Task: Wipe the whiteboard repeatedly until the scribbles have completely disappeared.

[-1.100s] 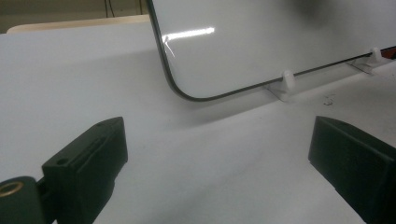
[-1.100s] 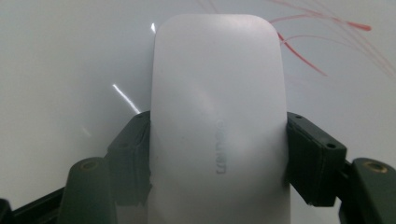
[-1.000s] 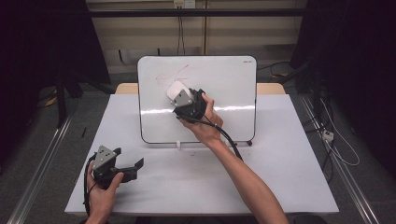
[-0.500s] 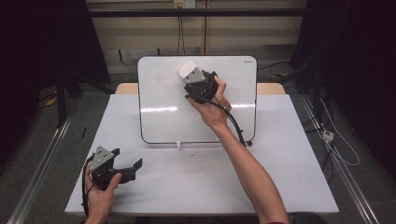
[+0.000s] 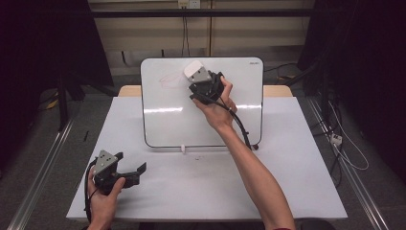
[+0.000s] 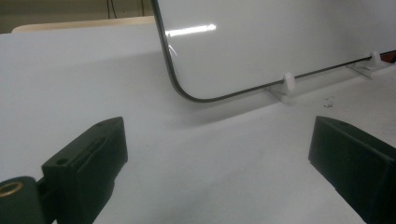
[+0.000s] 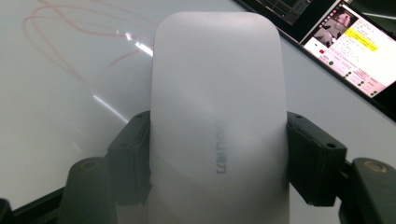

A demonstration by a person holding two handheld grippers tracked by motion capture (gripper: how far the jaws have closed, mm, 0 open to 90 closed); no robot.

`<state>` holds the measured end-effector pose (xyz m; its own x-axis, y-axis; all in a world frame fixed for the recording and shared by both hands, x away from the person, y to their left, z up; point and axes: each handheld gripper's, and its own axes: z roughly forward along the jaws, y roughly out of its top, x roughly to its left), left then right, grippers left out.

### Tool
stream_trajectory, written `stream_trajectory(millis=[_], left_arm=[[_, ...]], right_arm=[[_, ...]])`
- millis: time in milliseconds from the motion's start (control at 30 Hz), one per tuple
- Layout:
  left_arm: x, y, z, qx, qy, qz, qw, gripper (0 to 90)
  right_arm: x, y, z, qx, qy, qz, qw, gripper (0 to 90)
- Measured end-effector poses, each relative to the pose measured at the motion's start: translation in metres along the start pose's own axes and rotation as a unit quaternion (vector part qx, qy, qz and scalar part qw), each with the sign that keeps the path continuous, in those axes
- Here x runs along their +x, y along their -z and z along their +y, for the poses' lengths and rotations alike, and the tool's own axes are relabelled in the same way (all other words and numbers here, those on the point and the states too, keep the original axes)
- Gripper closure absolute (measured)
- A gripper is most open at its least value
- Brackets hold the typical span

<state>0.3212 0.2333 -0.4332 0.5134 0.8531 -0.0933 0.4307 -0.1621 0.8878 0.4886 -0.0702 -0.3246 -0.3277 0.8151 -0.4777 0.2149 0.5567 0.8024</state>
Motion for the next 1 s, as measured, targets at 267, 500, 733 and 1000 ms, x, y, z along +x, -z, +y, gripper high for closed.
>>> stream_trajectory(millis=[267,500,733,1000], left_arm=[[-0.001,0.0,0.0,-0.002,-0.001,0.002,1.0,4.4],[-0.001,-0.001,0.0,-0.001,-0.004,0.0,1.0,4.4],[0.0,-0.001,0.0,-0.001,-0.002,0.001,1.0,4.4],[0.0,-0.001,0.0,0.0,-0.003,0.0,1.0,4.5]], right_arm=[[0.039,0.0,-0.002,-0.002,0.049,0.038,0.998,31.6],[0.072,0.002,-0.004,-0.007,0.084,0.057,0.9948,31.6],[0.092,0.005,-0.007,-0.018,0.109,0.062,0.992,31.6],[0.086,0.002,0.0,-0.018,0.103,0.059,0.9928,31.6]])
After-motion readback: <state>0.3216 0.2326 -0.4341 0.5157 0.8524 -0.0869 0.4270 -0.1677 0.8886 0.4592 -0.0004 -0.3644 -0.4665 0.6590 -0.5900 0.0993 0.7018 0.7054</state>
